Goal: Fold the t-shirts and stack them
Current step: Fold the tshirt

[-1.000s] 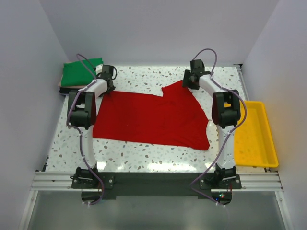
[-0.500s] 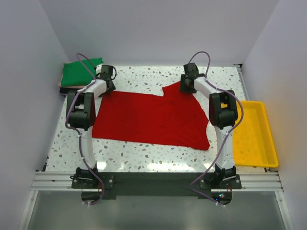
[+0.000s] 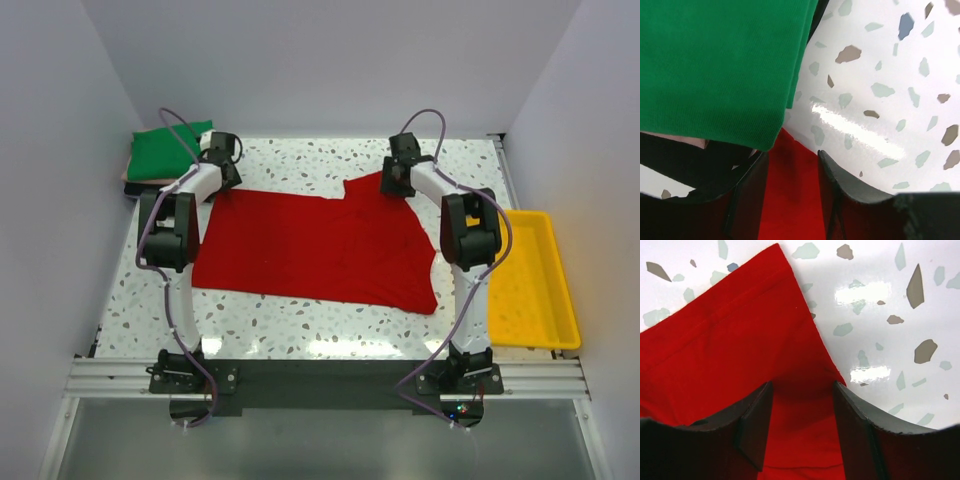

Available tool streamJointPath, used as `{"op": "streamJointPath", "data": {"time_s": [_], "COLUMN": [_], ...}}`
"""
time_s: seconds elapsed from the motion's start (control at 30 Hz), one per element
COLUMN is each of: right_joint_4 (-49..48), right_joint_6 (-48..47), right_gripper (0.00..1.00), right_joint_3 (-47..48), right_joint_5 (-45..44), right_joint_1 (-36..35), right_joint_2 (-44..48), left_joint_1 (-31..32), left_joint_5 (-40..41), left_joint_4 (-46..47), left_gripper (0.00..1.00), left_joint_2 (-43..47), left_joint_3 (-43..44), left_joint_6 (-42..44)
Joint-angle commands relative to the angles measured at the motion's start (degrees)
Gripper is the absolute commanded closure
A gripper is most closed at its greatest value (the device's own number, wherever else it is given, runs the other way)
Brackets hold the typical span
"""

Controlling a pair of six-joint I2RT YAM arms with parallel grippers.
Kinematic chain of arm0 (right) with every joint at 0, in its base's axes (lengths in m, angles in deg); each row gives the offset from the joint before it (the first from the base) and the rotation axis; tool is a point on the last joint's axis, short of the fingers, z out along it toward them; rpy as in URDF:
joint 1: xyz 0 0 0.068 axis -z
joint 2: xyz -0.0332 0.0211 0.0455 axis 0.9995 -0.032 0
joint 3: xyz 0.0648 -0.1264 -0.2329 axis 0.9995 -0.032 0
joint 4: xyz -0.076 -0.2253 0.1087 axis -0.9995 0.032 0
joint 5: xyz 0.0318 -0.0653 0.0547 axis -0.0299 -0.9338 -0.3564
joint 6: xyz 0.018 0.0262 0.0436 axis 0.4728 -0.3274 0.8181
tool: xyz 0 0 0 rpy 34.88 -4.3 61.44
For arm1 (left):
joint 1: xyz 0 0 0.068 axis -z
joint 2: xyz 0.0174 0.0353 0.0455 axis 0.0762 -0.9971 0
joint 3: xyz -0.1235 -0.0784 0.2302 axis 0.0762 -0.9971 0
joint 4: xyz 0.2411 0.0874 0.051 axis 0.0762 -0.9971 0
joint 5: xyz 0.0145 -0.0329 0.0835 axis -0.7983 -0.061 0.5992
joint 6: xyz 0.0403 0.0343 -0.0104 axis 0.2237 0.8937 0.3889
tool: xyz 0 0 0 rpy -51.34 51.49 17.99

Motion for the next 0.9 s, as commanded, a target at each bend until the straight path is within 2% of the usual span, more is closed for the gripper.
{"op": "streamJointPath", "data": {"time_s": [0.0, 0.27, 0.63, 0.87], "right_joint_4": [-0.07, -0.07, -0.42, -0.42], "right_joint_6": [0.05, -0.57, -1.1, -0.92], "right_gripper": [0.45, 0.45, 0.45, 0.54], "right_joint_3": [0.37, 0.81, 1.07, 1.07], "right_joint_5": [-0.62, -0.44, -0.71, -0.44], "right_joint_1": [0.84, 0.93, 0.84, 1.02], "right_joint_2": [1.86, 0.98, 0.36, -0.08], "left_joint_1": [-0.14, -0.05, -0.05, -0.05], "left_joint_5": [1.92, 2.19, 3.68, 3.6], "left_joint_4": [-0.09, -0.44, -3.61, -3.78], "left_gripper": [0.52, 0.51, 0.58, 0.67], "left_joint_2": [-0.43, -1.66, -5.71, -6.06], "left_joint_3": [3.76, 5.34, 8.68, 8.68], "left_joint_6": [-0.19, -0.37, -0.46, -0.72]}}
